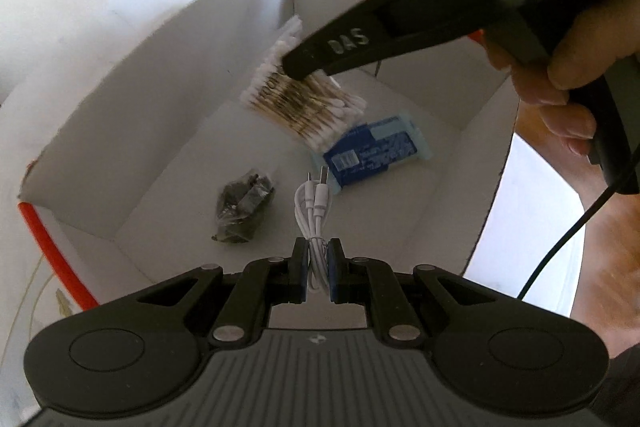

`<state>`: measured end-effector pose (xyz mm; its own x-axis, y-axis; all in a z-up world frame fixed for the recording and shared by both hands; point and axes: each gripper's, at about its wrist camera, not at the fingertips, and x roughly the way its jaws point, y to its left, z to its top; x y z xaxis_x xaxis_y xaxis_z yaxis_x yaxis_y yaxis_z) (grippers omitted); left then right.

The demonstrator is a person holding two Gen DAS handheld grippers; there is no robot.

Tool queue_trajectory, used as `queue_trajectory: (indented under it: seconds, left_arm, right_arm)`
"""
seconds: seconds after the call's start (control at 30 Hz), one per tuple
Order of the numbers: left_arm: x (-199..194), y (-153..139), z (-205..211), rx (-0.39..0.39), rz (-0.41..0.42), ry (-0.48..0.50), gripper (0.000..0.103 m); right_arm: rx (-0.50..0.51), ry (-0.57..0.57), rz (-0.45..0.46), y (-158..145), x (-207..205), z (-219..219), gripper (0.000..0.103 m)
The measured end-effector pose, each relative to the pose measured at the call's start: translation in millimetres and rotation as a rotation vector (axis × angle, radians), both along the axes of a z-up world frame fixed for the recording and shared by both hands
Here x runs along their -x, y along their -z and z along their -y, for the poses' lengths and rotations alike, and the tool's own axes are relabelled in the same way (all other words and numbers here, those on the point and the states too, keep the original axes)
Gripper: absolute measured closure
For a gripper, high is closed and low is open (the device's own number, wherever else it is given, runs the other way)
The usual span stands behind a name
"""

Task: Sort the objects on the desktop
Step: 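Lift the cable and swab pack with both tools and carry them over the red shoebox, then open both tools to drop the cable and swab pack into the box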

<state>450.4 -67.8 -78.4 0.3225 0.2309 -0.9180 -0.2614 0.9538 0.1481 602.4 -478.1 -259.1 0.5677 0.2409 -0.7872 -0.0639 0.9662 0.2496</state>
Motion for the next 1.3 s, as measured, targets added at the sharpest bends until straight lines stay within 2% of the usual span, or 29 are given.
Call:
queue_trajectory:
  seconds: [0.23,0.47,0.83,1.07,1.3]
  left_arm:
    - [-6.8,10.9,-13.7,0.033,-0.042,-0.044,0.094]
    - [-8.7,18.9,-21.7,0.053,-0.078,-0.071,0.094]
    - [-4.0,34.3,-28.7,0.076,-0.11,-0.105,0.094]
    - [-0.3,34.6,-29.8,0.063,-0.099,-0.108,0.094]
    - [6.0,25.9,-32.8,0.058,-0.058,-0.115,0.093]
  right_arm:
    - [-0.009,0.02,-0.037,12.0,-9.2,-2.9,0.101]
    - [-0.077,0.035,-0.086,21.6,-12.6,-0.7,0.101]
    - [-0.079,0.061,-0.135,33.7,-14.0,4.6,0.1]
    - [-0.077,0.068,-0.143,32.2,-11.2,8.8,0.087]
    - [-0.096,0.067,-0.135,23.9,-2.7,14.8,0.084]
